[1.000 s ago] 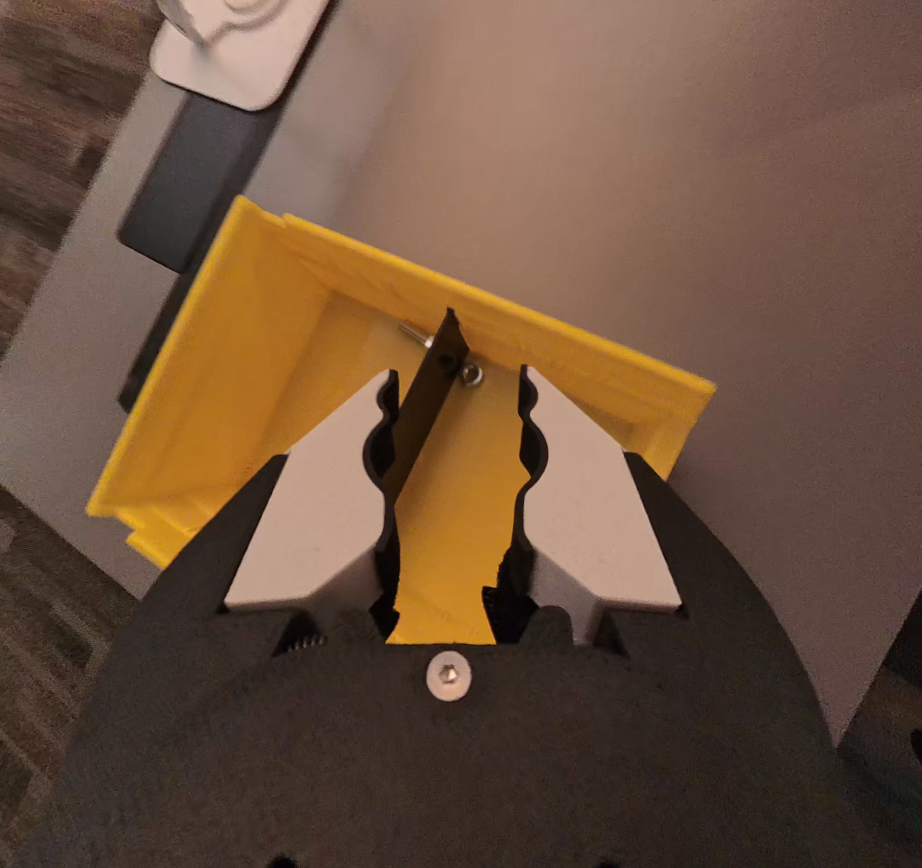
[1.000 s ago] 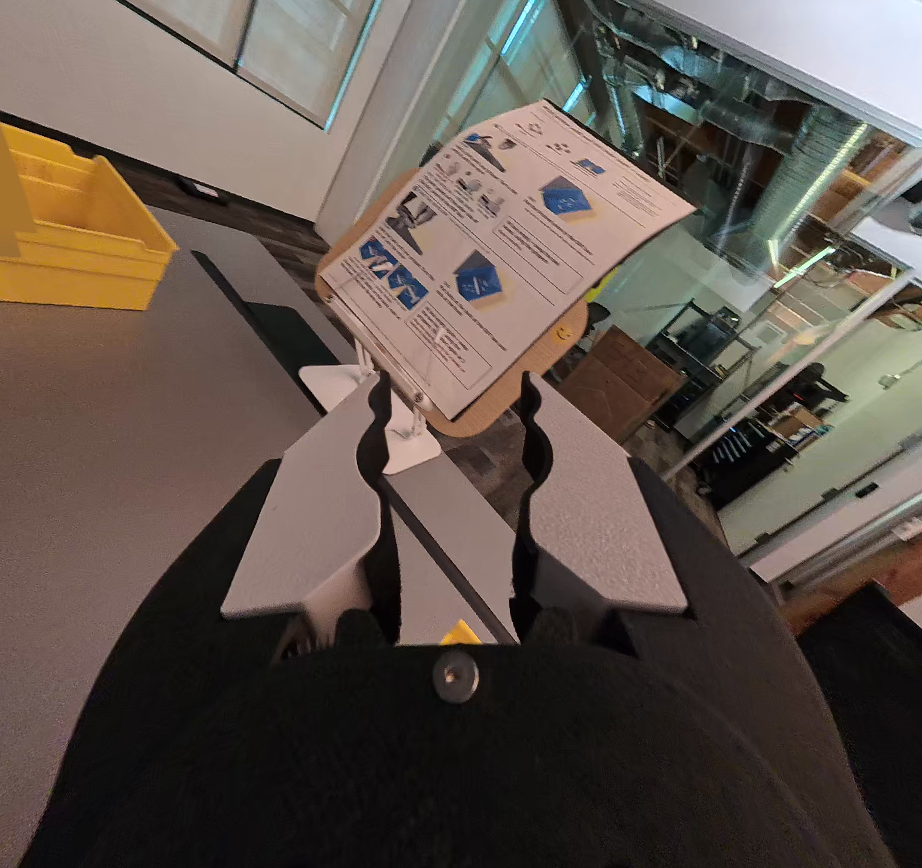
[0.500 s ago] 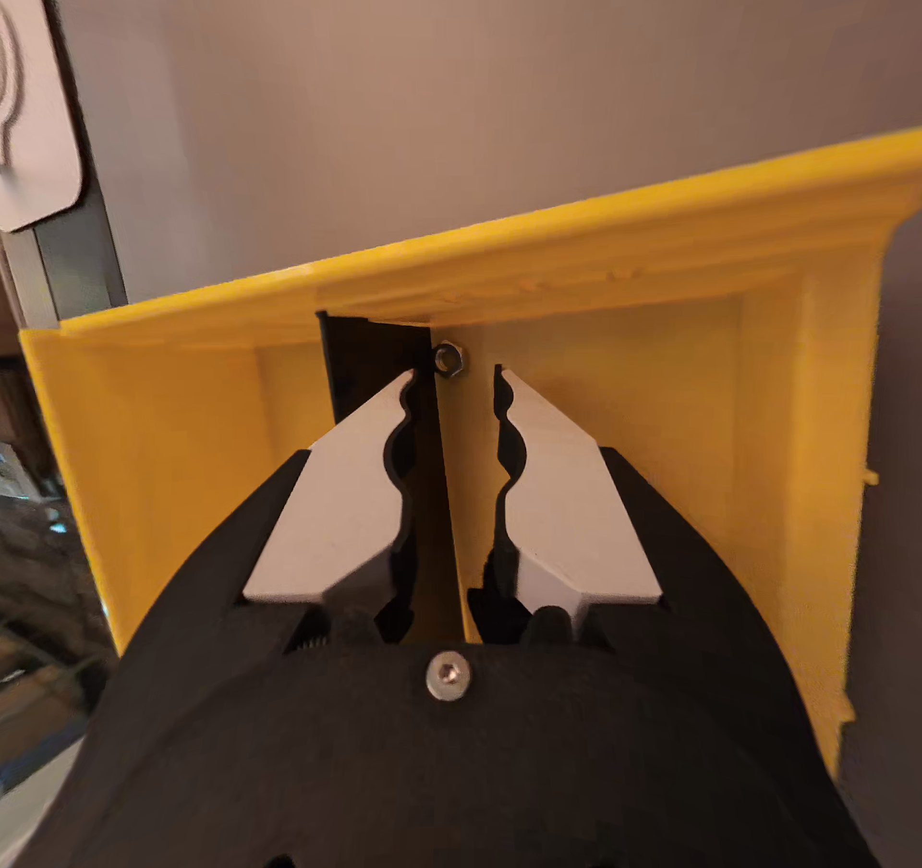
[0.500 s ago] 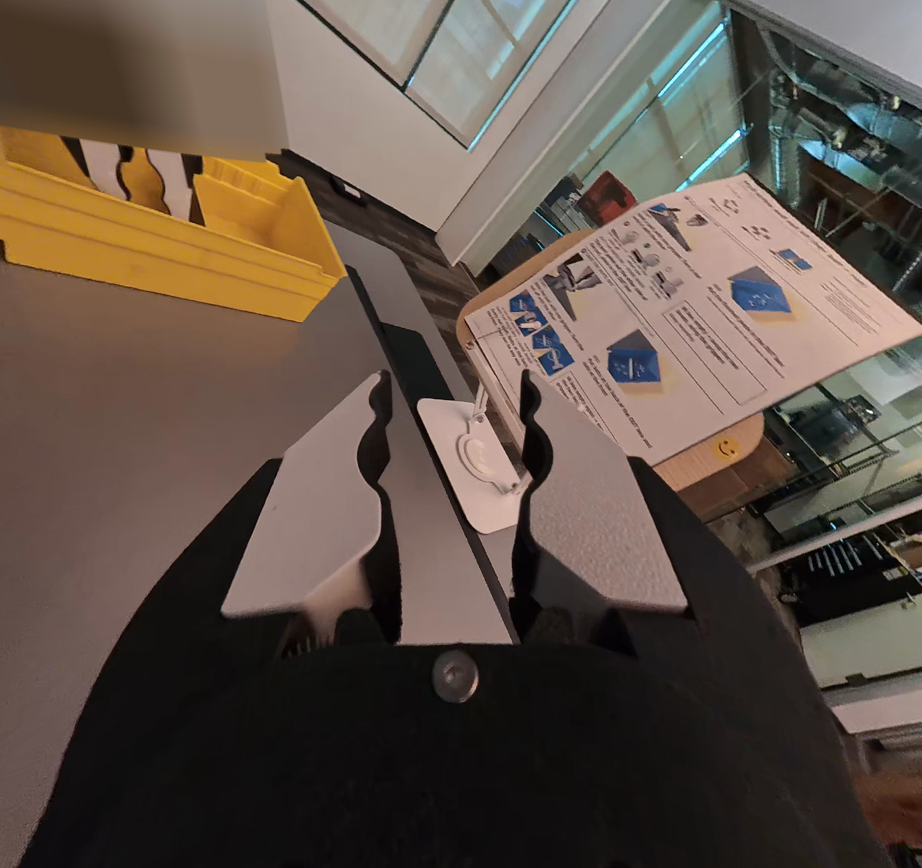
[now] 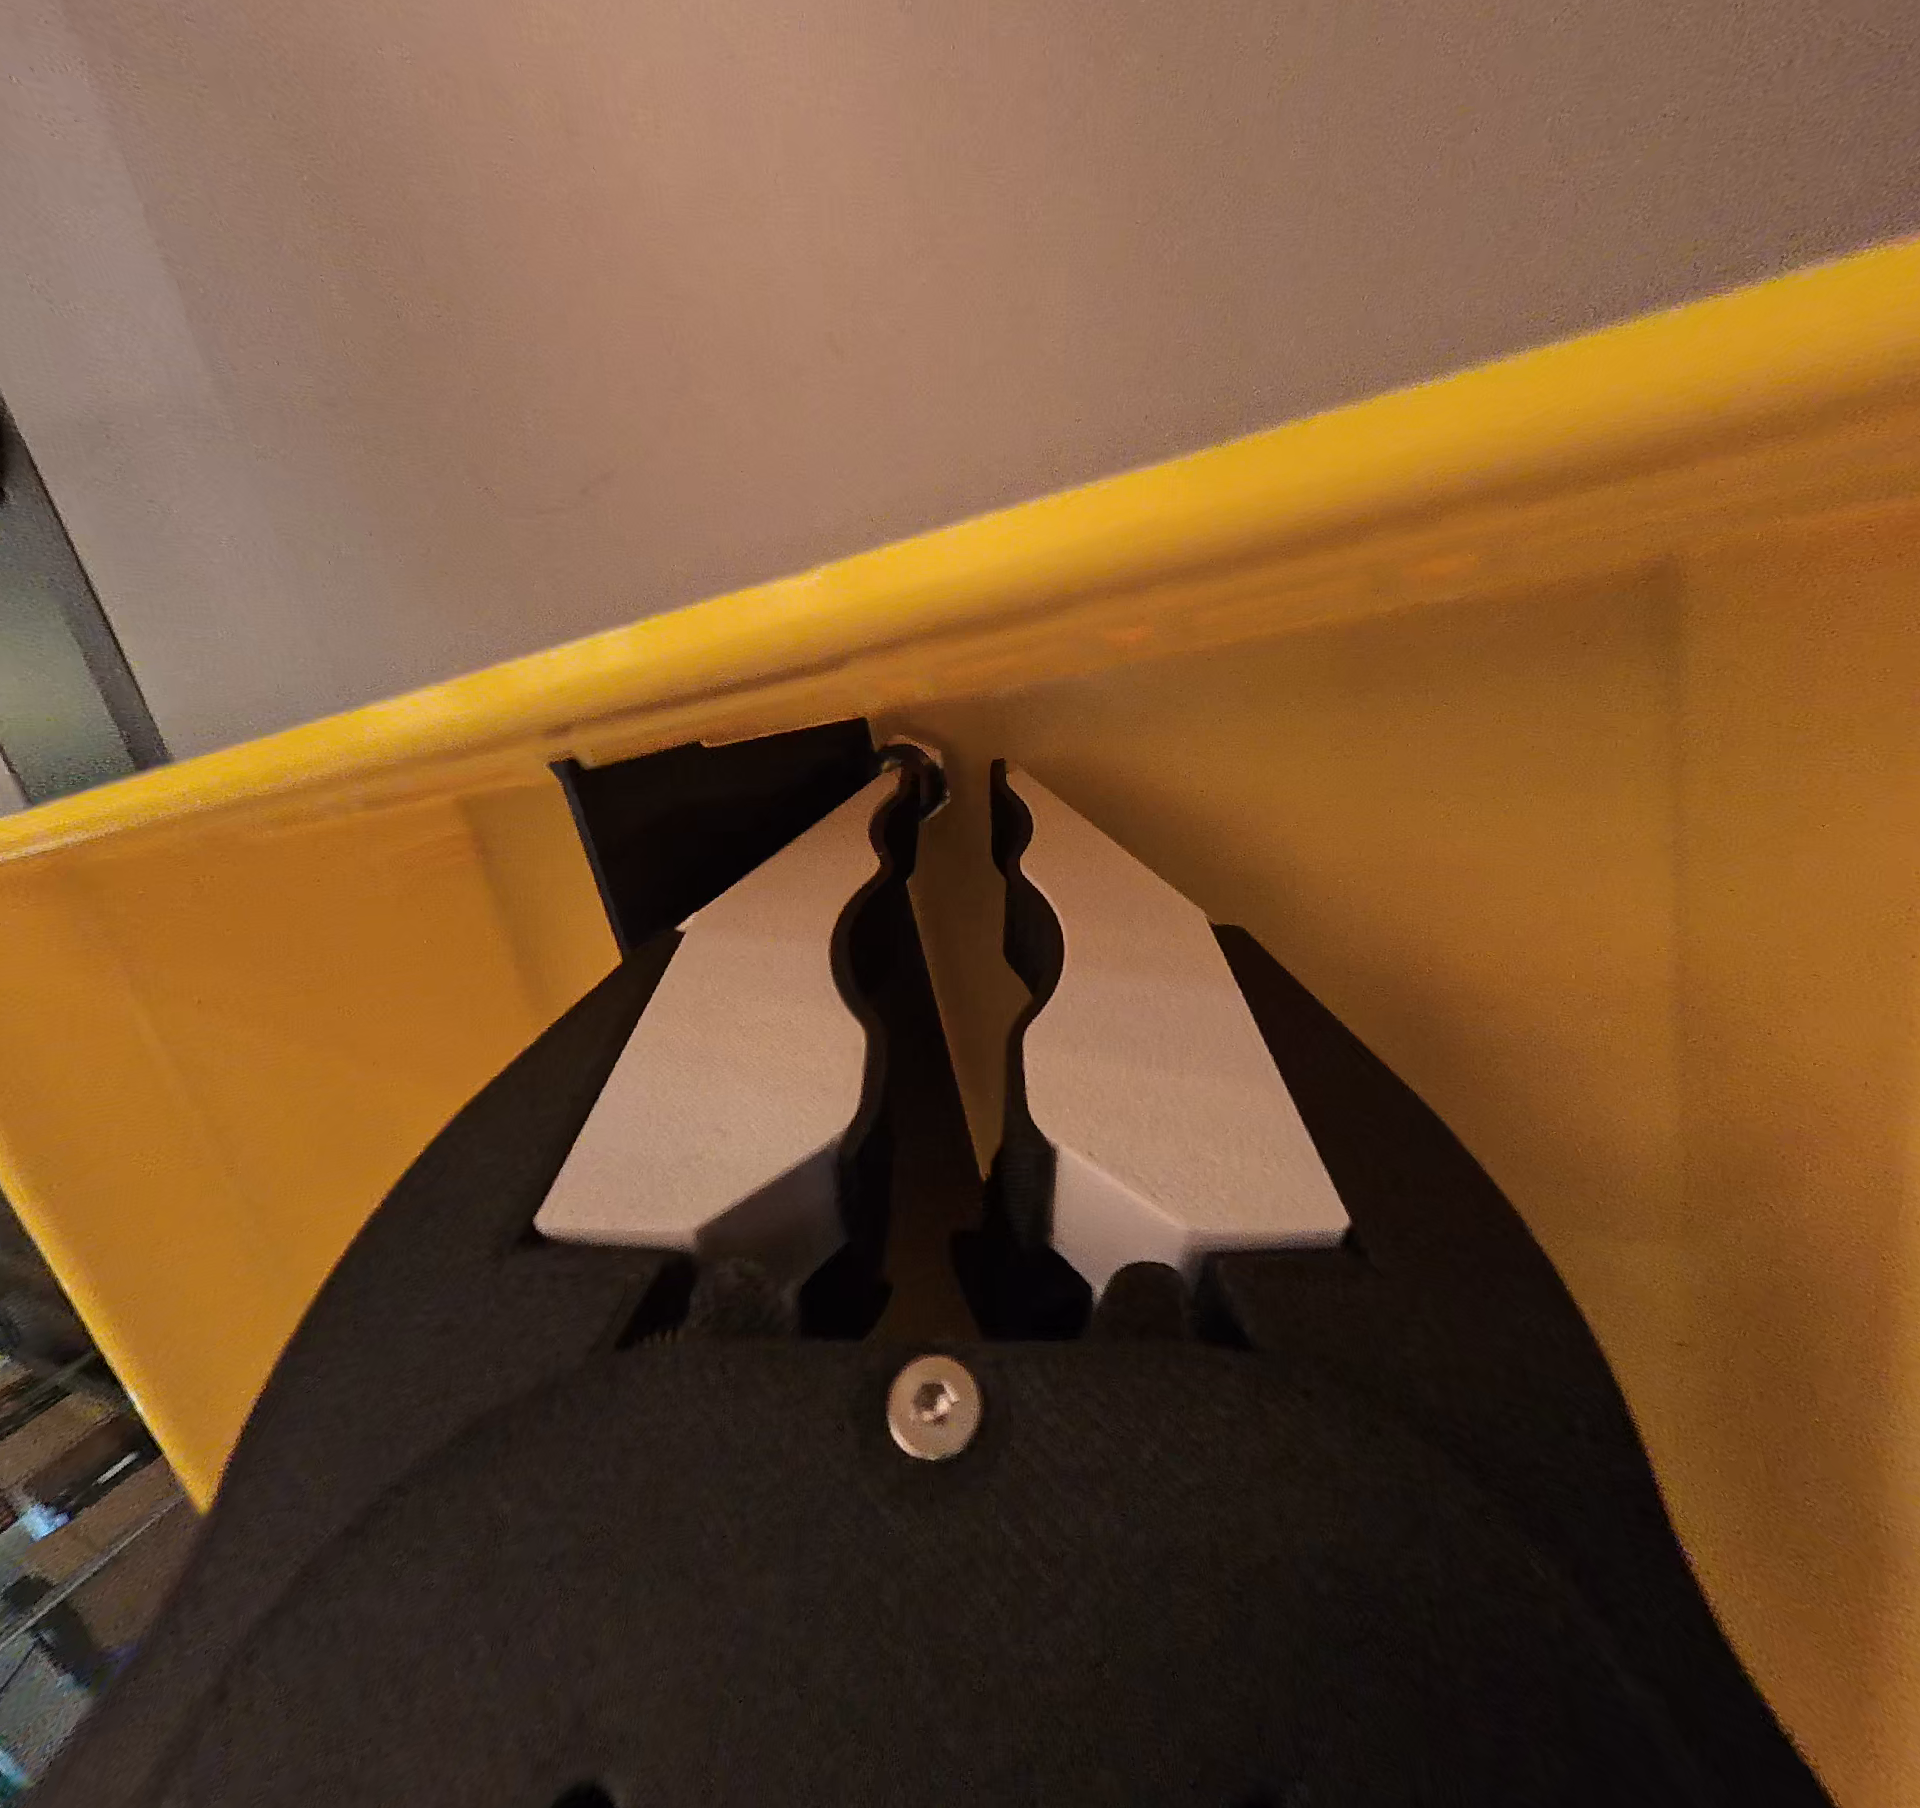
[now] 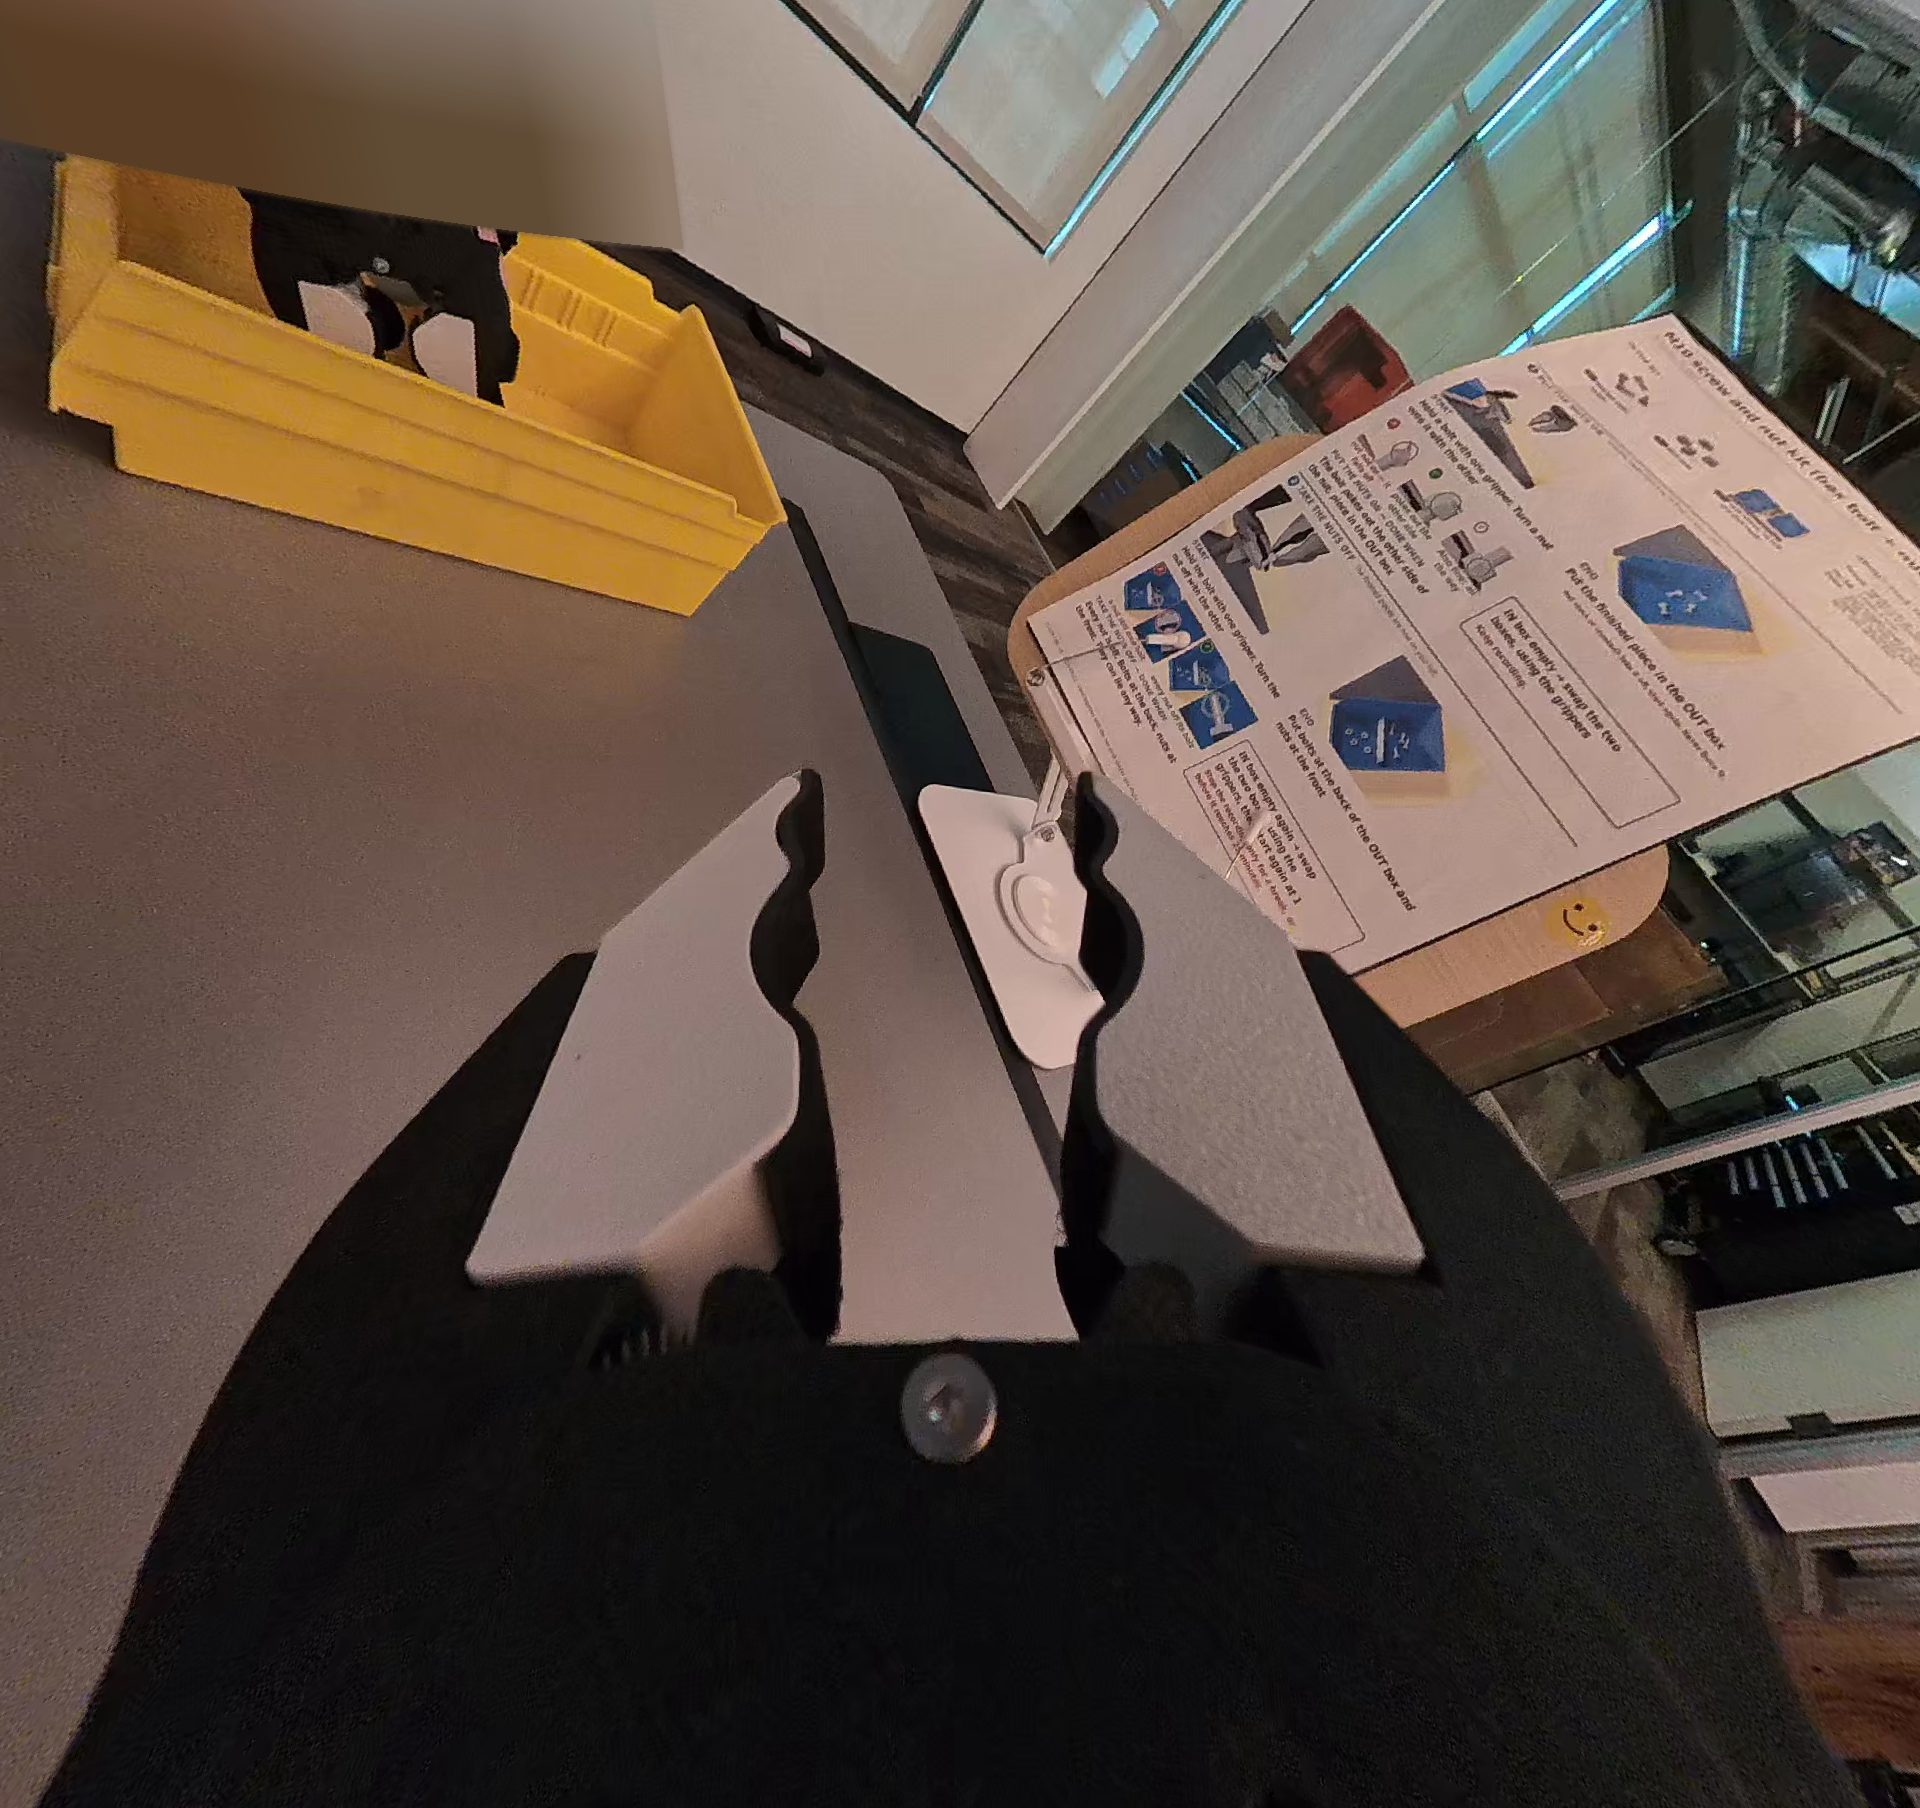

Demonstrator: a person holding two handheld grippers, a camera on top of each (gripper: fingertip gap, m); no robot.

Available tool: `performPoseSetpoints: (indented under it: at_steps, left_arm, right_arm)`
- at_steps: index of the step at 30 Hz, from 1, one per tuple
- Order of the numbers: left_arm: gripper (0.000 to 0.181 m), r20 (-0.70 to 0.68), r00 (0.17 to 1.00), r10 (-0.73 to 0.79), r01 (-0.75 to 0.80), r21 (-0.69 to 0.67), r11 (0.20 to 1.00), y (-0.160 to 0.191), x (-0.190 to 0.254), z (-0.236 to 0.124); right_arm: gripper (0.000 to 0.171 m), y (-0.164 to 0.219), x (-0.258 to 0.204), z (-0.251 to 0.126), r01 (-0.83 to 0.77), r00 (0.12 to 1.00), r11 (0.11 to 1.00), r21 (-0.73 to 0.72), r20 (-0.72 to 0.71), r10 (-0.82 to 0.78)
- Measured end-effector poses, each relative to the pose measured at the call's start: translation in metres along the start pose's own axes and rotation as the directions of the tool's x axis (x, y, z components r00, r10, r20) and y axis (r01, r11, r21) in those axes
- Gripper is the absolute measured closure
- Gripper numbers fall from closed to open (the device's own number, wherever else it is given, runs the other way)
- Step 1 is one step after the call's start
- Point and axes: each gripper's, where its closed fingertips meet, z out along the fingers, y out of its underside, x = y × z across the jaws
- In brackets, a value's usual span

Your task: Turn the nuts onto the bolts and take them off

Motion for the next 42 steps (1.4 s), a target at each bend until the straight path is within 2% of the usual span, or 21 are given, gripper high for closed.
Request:
performPoseSetpoints:
  at_steps: [1, 18, 21, 23, 26, 29, 31, 34, 37, 42]
  left_arm:
    - [0.169, 0.011, 1.000, 0.009, -0.009, -0.004, 1.000, -0.001, -0.001, 0.001]
    - [0.178, 0.008, 1.000, 0.005, -0.004, -0.047, 0.999, 0.006, 0.004, -0.001]
    - [0.178, 0.065, 0.997, -0.029, 0.032, -0.032, 0.999, 0.009, -0.001, -0.017]
    - [0.178, 0.158, 0.985, -0.063, 0.063, 0.001, 0.998, 0.005, -0.015, -0.043]
    - [0.178, 0.285, 0.944, -0.167, 0.120, 0.177, 0.977, -0.034, -0.052, -0.100]
    - [0.179, 0.181, 0.946, -0.268, 0.191, 0.354, 0.916, -0.109, -0.076, -0.125]
    - [0.178, 0.090, 0.963, -0.254, 0.200, 0.392, 0.898, -0.158, -0.079, -0.109]
    - [0.178, 0.004, 0.984, -0.177, 0.166, 0.338, 0.926, -0.209, -0.071, -0.058]
    - [0.178, -0.042, 0.994, -0.101, 0.108, 0.256, 0.960, -0.237, -0.057, -0.008]
    - [0.179, -0.096, 0.994, -0.044, 0.063, 0.205, 0.977, -0.259, -0.043, 0.038]
  right_arm:
    - [0.123, 0.001, -0.001, 0.000, 0.000, 1.000, 1.000, -0.005, 0.006, 0.000]
    - [0.128, 0.013, -0.012, 0.002, 0.018, 0.998, 0.998, -0.058, 0.068, -0.014]
    - [0.129, 0.014, -0.012, 0.000, 0.028, 0.997, 0.997, -0.065, 0.073, -0.023]
    - [0.129, 0.011, -0.011, -0.002, 0.037, 0.997, 0.997, -0.063, 0.067, -0.033]
    - [0.130, -0.001, -0.008, -0.006, 0.048, 0.997, 0.999, -0.023, 0.054, -0.046]
    - [0.131, -0.017, -0.009, -0.007, 0.048, 0.997, 0.998, 0.031, 0.060, -0.050]
    - [0.131, -0.023, -0.013, -0.010, 0.060, 0.996, 0.997, 0.042, 0.067, -0.063]
    - [0.131, -0.026, -0.020, -0.018, 0.081, 0.994, 0.996, 0.035, 0.073, -0.084]
    - [0.131, -0.025, -0.024, -0.030, 0.087, 0.993, 0.996, 0.021, 0.084, -0.088]
    - [0.131, -0.029, -0.024, -0.050, 0.099, 0.991, 0.995, 0.021, 0.091, -0.100]
